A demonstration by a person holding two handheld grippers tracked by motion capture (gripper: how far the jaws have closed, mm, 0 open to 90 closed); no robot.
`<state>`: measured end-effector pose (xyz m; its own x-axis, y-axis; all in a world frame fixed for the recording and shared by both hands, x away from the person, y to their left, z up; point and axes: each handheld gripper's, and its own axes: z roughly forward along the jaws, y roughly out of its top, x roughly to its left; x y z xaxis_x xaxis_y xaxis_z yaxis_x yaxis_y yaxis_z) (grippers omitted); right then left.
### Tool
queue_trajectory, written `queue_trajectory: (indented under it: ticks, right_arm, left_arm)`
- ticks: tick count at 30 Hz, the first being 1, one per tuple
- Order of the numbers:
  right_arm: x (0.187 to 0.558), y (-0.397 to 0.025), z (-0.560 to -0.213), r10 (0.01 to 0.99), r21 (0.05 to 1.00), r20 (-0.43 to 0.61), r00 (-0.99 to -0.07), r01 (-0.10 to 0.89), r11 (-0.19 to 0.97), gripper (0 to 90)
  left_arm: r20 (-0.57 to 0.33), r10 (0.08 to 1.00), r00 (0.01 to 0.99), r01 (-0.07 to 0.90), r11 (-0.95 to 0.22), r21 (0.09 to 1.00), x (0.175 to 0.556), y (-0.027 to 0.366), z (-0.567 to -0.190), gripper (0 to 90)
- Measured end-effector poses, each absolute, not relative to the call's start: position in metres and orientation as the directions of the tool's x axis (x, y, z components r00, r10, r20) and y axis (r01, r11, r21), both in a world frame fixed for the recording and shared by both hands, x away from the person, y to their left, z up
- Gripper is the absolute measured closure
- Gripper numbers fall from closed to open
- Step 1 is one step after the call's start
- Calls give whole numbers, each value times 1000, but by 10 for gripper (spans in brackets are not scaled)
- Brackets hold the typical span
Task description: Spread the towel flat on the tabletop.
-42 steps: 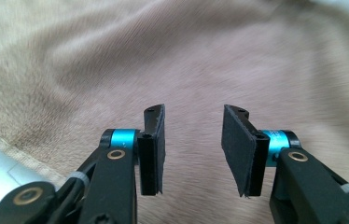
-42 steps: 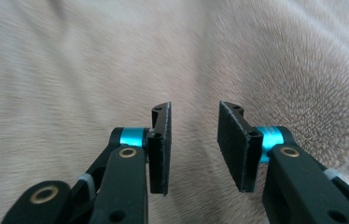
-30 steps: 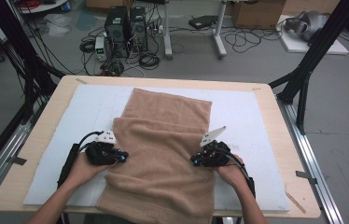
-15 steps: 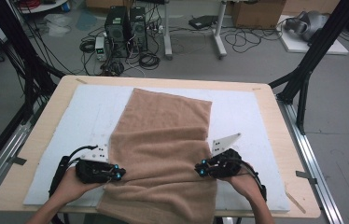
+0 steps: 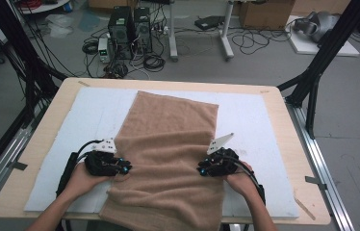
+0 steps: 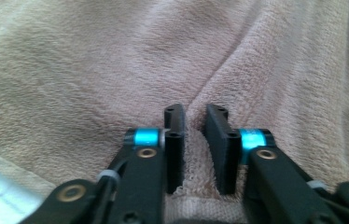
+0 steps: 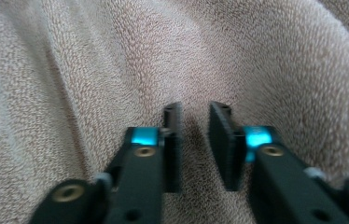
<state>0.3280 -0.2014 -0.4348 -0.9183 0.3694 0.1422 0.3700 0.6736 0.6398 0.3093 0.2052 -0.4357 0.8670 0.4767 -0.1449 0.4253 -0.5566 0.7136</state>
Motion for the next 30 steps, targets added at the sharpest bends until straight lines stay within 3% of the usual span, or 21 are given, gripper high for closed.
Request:
queue_trajectory:
  ticks: [7, 15, 20, 25, 30]
  right_arm:
    - [319, -208, -433, 291, 629, 206, -934, 354, 692, 877]
    - [296, -223, -416, 235, 663, 195, -952, 305, 684, 882]
    - [302, -229, -401, 294, 723, 154, -943, 310, 618, 751]
    - [324, -224, -409, 388, 698, 130, -912, 362, 617, 638]
    - [331, -212, -430, 398, 631, 148, -906, 396, 667, 691]
  left_arm:
    - [-146, 418, 897, 389, -586, 711, 299, 200, -433, 841]
    - [-110, 332, 937, 307, -629, 714, 275, 187, -426, 842]
    - [-128, 403, 906, 350, -546, 761, 290, 197, -421, 804]
    - [-81, 521, 850, 383, -505, 774, 309, 205, -421, 628]
    - [-81, 547, 833, 410, -513, 754, 318, 207, -429, 631]
